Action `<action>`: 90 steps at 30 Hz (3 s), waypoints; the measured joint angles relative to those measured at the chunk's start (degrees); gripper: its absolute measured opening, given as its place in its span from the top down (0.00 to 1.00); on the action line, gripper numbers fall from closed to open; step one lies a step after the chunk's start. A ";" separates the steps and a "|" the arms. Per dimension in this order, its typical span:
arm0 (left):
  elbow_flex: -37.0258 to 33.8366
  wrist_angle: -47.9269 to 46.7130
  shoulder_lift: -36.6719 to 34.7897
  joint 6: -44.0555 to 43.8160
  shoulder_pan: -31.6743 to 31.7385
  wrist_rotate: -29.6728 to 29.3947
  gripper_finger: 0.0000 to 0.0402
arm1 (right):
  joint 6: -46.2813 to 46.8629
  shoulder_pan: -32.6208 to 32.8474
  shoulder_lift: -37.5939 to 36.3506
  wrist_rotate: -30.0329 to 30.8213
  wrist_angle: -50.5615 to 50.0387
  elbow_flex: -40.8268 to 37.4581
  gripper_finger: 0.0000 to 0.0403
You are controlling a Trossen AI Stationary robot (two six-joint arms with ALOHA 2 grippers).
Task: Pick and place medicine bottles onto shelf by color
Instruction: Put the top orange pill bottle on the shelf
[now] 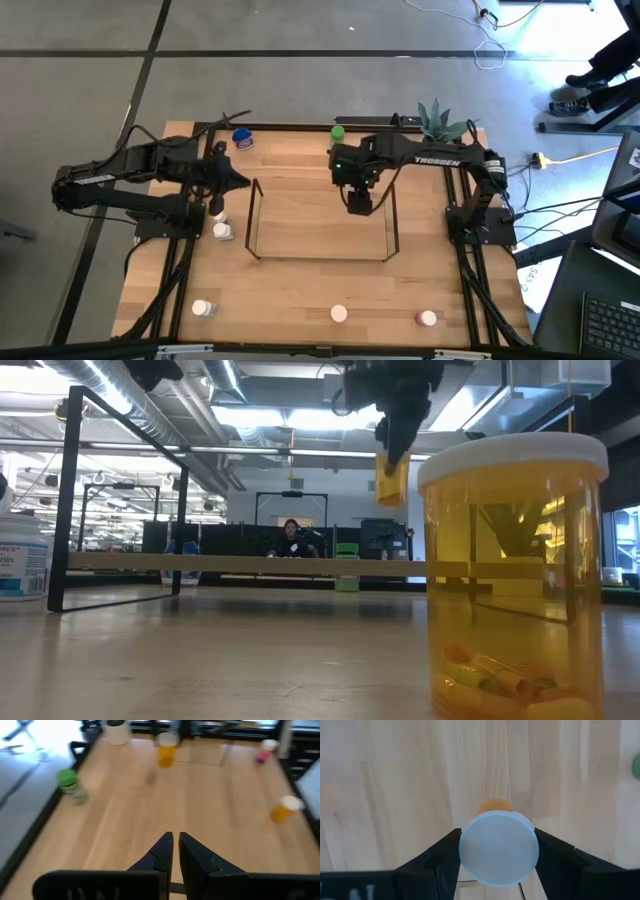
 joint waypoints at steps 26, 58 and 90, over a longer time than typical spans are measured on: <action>0.00 0.17 -0.02 2.54 0.01 3.03 0.94 | 1.62 0.04 -0.21 -0.50 5.92 -14.02 0.46; 0.00 3.44 -0.02 2.62 0.01 10.51 0.94 | 1.12 0.11 -0.21 -3.01 6.72 -14.07 0.46; 0.00 3.52 0.00 2.66 -0.01 10.42 0.94 | 1.44 1.62 -5.76 -2.61 12.52 -21.07 0.46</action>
